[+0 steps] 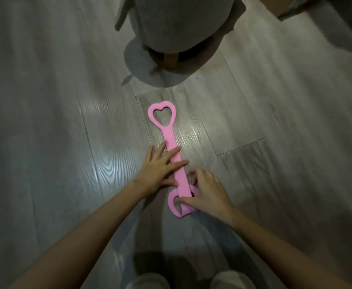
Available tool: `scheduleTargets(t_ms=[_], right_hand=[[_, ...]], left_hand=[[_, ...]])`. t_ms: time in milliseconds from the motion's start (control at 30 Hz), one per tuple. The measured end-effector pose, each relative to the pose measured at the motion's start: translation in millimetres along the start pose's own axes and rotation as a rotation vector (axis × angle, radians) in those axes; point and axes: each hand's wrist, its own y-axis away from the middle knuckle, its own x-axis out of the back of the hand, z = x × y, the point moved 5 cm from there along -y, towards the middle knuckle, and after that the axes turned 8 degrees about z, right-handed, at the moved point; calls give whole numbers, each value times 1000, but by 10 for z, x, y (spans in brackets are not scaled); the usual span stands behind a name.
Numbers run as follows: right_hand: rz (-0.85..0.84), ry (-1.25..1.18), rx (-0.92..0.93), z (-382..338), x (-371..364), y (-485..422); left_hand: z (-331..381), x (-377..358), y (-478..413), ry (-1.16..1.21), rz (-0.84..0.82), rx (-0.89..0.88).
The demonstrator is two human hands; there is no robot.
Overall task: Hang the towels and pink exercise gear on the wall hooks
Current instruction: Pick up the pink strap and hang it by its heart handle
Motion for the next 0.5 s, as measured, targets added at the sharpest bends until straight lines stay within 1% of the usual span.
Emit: scheduleTargets(t_ms=[133, 267, 367, 500], right_hand=[[23, 40, 58, -9, -2, -4], [-63, 110, 54, 40, 16, -74], [-145, 14, -10, 60, 165, -56], [-130, -114, -66, -58, 672, 24]], left_hand=[[4, 22, -5, -2, 34, -23], [32, 62, -82, 28, 57, 9], [76, 134, -153, 36, 53, 8], [154, 523, -319, 183, 37, 64]])
